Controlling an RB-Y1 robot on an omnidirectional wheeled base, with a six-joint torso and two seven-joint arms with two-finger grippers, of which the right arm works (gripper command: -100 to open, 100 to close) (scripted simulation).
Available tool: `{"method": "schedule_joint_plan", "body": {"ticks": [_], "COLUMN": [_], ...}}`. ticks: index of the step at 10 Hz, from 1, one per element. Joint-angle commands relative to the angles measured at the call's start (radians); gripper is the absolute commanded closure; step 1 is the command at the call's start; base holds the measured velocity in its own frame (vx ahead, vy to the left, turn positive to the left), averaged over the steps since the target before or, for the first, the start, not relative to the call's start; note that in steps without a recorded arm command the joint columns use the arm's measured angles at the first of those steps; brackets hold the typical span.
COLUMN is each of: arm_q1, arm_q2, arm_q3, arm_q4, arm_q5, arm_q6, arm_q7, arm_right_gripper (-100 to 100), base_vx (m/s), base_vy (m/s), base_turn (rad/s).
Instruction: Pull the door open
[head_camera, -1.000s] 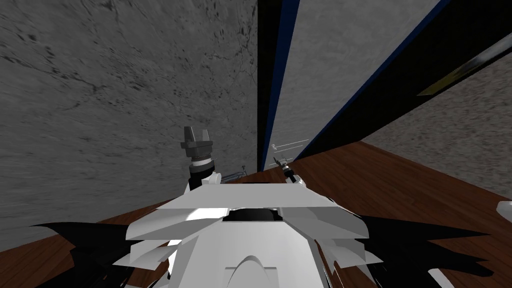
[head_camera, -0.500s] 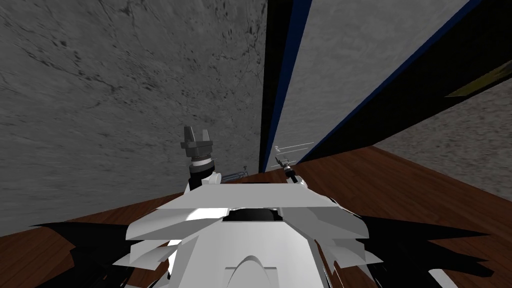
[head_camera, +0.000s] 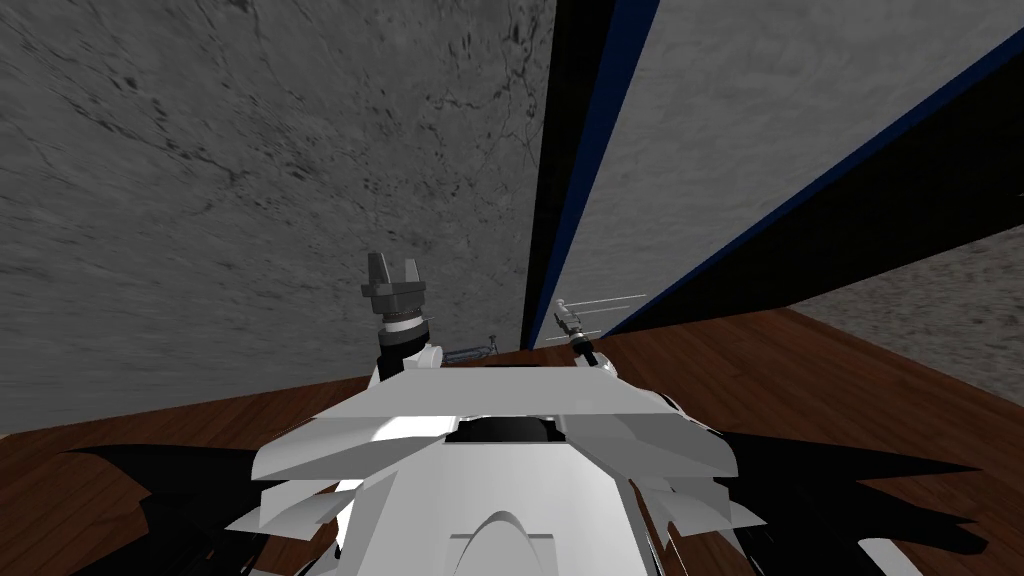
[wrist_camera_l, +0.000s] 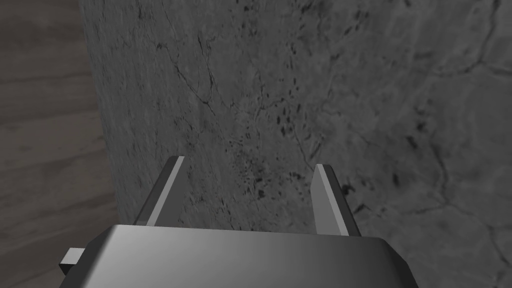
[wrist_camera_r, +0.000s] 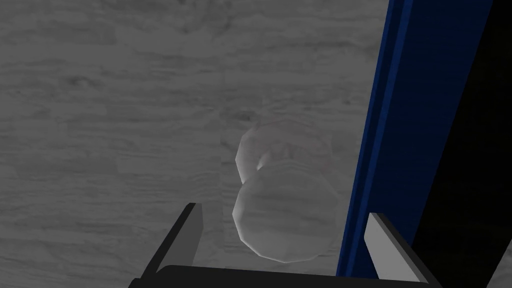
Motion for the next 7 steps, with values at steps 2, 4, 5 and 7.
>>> {"method": "schedule_joint_plan", "body": {"ticks": [2,4,5,7], "arm_q1": [0.001,0.001,0.001,0.001], "arm_q2": [0.000,0.000,0.000,0.000], "arm_q3": [0.010,0.010,0.010,0.010], "arm_q4": [-0.003,-0.003,-0.003,-0.003], "arm_q5": [-0.018,-0.018,-0.018,-0.018], "arm_q6": [0.005,0.005,0.005,0.005], "arm_q7": [0.005,0.005,0.005,0.005], "arm_right_gripper": [-100,100,100,100], "base_vx": [0.100,-0.020,-0.017,-0.004], "base_vy": [-0.015,0.005,0.002,-0.001], "base_turn": [0.096,-0.014,0.000,0.001]}}
